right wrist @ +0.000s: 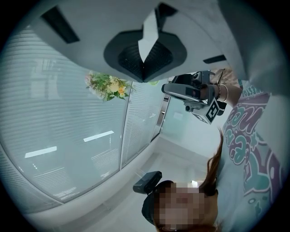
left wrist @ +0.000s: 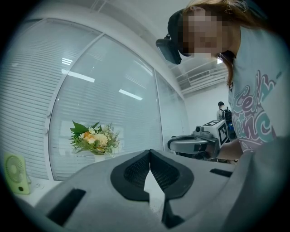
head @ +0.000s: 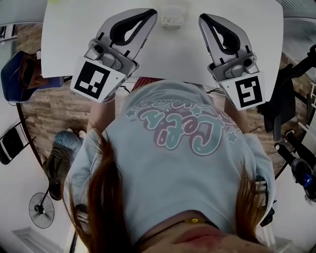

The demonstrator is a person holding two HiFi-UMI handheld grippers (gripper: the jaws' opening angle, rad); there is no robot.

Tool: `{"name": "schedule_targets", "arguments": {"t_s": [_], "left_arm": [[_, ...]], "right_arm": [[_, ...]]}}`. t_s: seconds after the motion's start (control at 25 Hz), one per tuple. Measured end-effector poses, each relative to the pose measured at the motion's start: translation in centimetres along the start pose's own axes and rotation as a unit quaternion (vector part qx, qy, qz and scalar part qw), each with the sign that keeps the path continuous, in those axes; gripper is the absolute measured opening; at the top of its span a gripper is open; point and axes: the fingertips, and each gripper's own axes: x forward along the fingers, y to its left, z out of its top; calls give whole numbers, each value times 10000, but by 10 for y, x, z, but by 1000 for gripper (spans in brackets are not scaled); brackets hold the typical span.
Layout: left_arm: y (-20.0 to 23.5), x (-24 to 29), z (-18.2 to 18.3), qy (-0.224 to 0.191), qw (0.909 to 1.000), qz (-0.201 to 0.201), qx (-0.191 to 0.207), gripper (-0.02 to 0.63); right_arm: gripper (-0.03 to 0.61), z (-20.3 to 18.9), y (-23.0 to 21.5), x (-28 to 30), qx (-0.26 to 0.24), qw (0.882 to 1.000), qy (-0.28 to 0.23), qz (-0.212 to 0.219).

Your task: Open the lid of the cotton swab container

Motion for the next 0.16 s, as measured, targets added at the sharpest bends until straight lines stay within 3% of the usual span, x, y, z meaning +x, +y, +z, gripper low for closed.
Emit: {"name": "schedule_targets", "arguments": {"t_s": [0.16], "left_arm": [[1,-1,1,-19,10000,0,10,9]], "right_arm": [[5,0,1,0,2,10000,-8,2]]}}
